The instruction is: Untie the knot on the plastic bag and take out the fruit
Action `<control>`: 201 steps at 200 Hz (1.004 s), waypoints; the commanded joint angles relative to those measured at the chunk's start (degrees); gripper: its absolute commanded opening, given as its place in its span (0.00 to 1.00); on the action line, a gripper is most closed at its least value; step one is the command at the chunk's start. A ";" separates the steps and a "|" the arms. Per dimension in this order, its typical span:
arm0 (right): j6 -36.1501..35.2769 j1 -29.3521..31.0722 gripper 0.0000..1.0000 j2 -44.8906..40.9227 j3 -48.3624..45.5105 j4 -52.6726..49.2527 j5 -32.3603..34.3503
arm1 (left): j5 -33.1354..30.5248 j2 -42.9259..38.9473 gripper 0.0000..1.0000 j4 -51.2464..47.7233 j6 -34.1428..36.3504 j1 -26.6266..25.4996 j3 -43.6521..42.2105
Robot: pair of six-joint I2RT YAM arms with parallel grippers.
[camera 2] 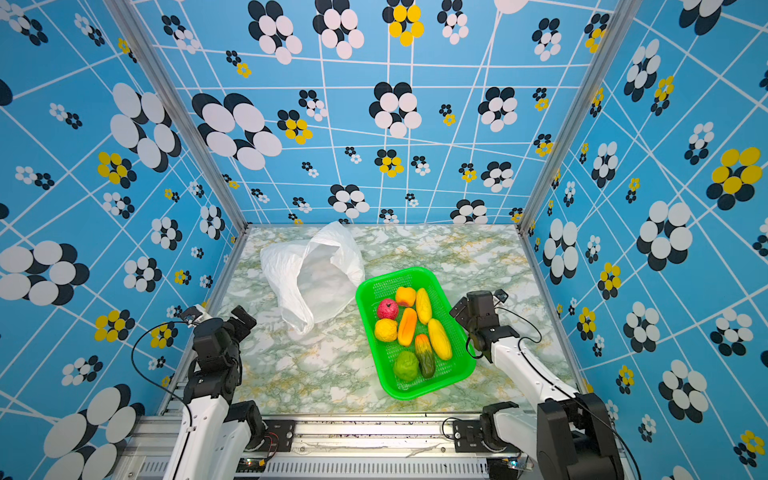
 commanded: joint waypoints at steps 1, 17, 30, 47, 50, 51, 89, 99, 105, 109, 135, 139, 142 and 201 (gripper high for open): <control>4.09 1.23 0.99 -2.74 -2.53 1.07 -0.43 | 1.11 0.87 0.99 4.36 0.90 0.42 -1.41; 2.12 1.21 0.99 -4.47 -0.37 -0.82 1.99 | 4.27 1.69 0.99 8.84 2.40 0.39 -3.65; -1.35 1.25 0.99 -5.53 1.42 -1.12 5.71 | 7.64 2.19 0.99 15.55 3.35 0.41 -7.16; -12.60 1.22 0.99 -6.74 -0.96 9.37 11.14 | 6.15 2.32 0.99 18.10 3.77 0.29 -8.77; -15.28 1.21 0.99 -6.76 -1.84 11.79 12.40 | 5.49 2.45 0.99 18.55 3.59 0.33 -9.03; -15.94 1.18 0.99 -6.76 -2.25 12.67 12.93 | 5.13 2.48 0.99 18.72 3.53 0.35 -9.12; -27.32 -1.58 0.99 -7.15 -8.54 29.62 18.74 | -5.89 12.49 0.99 28.77 6.13 -4.45 -9.51; -30.71 -1.94 0.99 -7.66 -10.38 34.67 18.79 | -8.15 18.11 0.99 31.69 8.77 -7.39 -7.63; -32.72 -1.98 0.99 -8.10 -10.63 35.34 19.81 | -9.46 22.30 0.99 34.43 10.63 -9.46 -6.57; -34.30 -1.96 0.99 -8.25 -10.75 35.61 20.40 | -10.10 24.48 0.99 36.05 11.96 -10.63 -5.79; -38.09 -3.64 0.99 0.37 -13.96 47.17 25.41 | -7.26 38.42 0.99 40.94 17.81 -13.68 0.76; -37.95 -4.30 0.99 2.68 -13.86 48.57 25.32 | -6.17 39.47 0.99 41.28 18.47 -13.96 1.32; -37.76 -4.45 0.99 4.57 -13.54 49.44 25.26 | -5.43 40.20 0.99 42.43 19.04 -14.01 1.49; -43.62 -10.89 0.99 19.84 -8.54 59.15 5.46 | -2.17 46.36 0.99 61.43 21.29 -12.96 -3.72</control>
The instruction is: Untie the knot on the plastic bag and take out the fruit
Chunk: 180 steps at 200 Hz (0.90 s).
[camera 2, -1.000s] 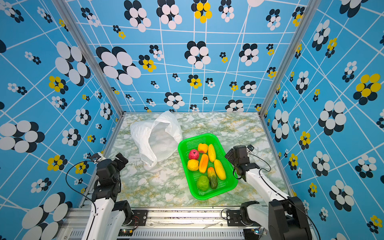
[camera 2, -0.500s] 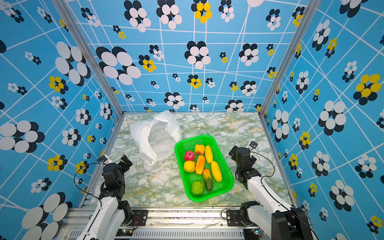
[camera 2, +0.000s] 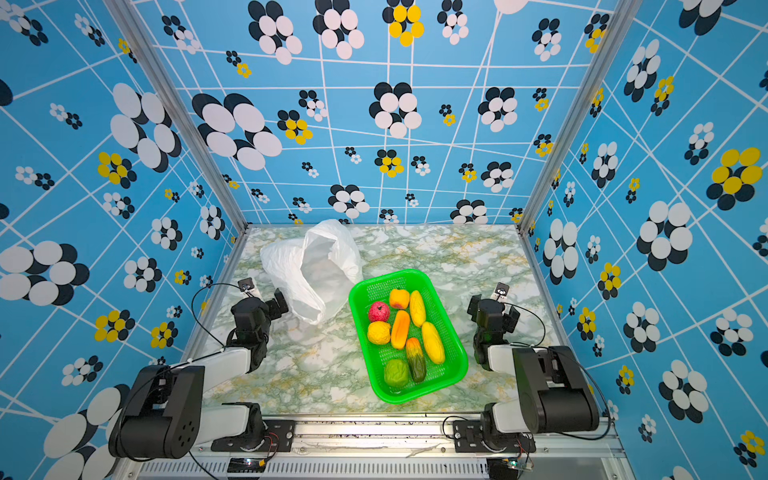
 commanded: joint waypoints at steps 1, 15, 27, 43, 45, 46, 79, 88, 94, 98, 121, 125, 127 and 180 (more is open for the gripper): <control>-2.86 -1.01 0.99 1.23 2.87 5.24 -8.22 | 1.48 4.60 0.99 12.60 1.78 1.07 -2.78; -3.62 -1.01 0.99 4.68 2.05 10.56 -9.80 | 5.82 8.13 0.99 15.56 2.85 1.72 -1.91; -4.07 -0.93 0.99 4.87 1.69 11.14 -10.56 | 7.91 8.68 0.99 11.13 4.29 0.98 0.42; -3.99 -0.84 0.99 4.38 2.00 9.93 -9.69 | 9.87 12.25 0.99 8.38 5.58 0.37 3.63; -4.06 -0.84 0.99 4.49 1.88 10.29 -9.68 | 10.15 13.15 0.99 9.61 6.31 0.22 3.84; -4.05 -0.84 0.99 4.58 1.85 10.52 -9.68 | 10.41 13.49 0.99 10.14 6.71 0.04 3.82; -4.35 -0.57 0.99 5.18 1.37 12.49 -9.59 | 13.91 13.25 0.99 7.68 8.25 -0.48 4.65; -4.55 -0.58 0.99 5.15 1.76 11.79 -10.27 | 13.89 13.25 0.99 7.73 8.24 -0.41 4.63; -4.85 -0.57 0.99 5.16 2.24 10.90 -11.16 | 13.84 13.39 0.99 8.17 8.25 -0.40 4.54; -5.17 -0.57 0.99 5.13 2.65 10.18 -11.81 | 13.89 13.41 0.99 8.07 8.25 -0.40 4.53; -6.94 -0.57 0.99 5.06 3.99 7.55 -16.35 | 13.92 13.31 0.99 8.11 8.25 -0.39 4.50; -7.08 -0.57 0.99 5.08 4.06 7.27 -16.75 | 13.99 13.35 0.99 8.07 8.20 -0.40 4.46; -7.06 -0.57 0.99 5.08 4.00 7.34 -16.78 | 13.95 13.32 0.99 8.06 8.24 -0.39 4.49; -7.23 -0.57 0.99 5.20 4.12 7.32 -16.90 | 13.97 13.25 0.99 8.11 8.25 -0.51 4.49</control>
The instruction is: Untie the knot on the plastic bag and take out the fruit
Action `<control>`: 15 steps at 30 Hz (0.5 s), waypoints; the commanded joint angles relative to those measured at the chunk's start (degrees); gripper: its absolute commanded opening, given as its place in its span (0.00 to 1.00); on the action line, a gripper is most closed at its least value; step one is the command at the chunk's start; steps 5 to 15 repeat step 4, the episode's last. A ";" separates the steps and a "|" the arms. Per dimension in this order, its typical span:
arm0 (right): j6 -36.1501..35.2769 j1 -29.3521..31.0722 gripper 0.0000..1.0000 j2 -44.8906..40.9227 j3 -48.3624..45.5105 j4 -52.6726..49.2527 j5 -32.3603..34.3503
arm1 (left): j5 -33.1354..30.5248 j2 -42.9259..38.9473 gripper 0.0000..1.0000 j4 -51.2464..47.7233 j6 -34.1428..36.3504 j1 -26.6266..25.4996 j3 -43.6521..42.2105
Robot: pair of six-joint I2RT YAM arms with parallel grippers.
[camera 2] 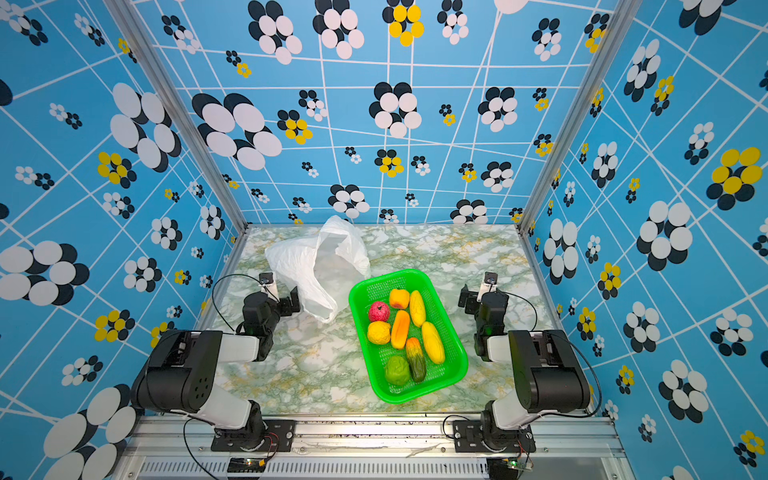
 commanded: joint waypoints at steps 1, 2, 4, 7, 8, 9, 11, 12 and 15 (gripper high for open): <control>-0.81 0.15 0.99 0.74 1.10 -0.84 -1.22 | 0.79 0.06 0.99 0.51 1.03 -0.06 0.67; -0.79 0.15 0.99 0.77 1.13 -0.77 -1.18 | 0.77 0.08 0.99 0.43 1.03 -0.01 0.65; -1.41 0.22 0.99 0.70 0.85 -0.56 -2.87 | 0.68 0.09 0.99 0.50 1.02 -0.05 0.66; -1.41 0.22 0.99 0.70 0.85 -0.56 -2.87 | 0.68 0.09 0.99 0.50 1.02 -0.05 0.66; -1.41 0.22 0.99 0.70 0.85 -0.56 -2.87 | 0.68 0.09 0.99 0.50 1.02 -0.05 0.66; -1.41 0.22 0.99 0.70 0.85 -0.56 -2.87 | 0.68 0.09 0.99 0.50 1.02 -0.05 0.66; -1.41 0.22 0.99 0.70 0.85 -0.56 -2.87 | 0.68 0.09 0.99 0.50 1.02 -0.05 0.66; -1.41 0.22 0.99 0.70 0.85 -0.56 -2.87 | 0.68 0.09 0.99 0.50 1.02 -0.05 0.66; -1.41 0.22 0.99 0.70 0.85 -0.56 -2.87 | 0.68 0.09 0.99 0.50 1.02 -0.05 0.66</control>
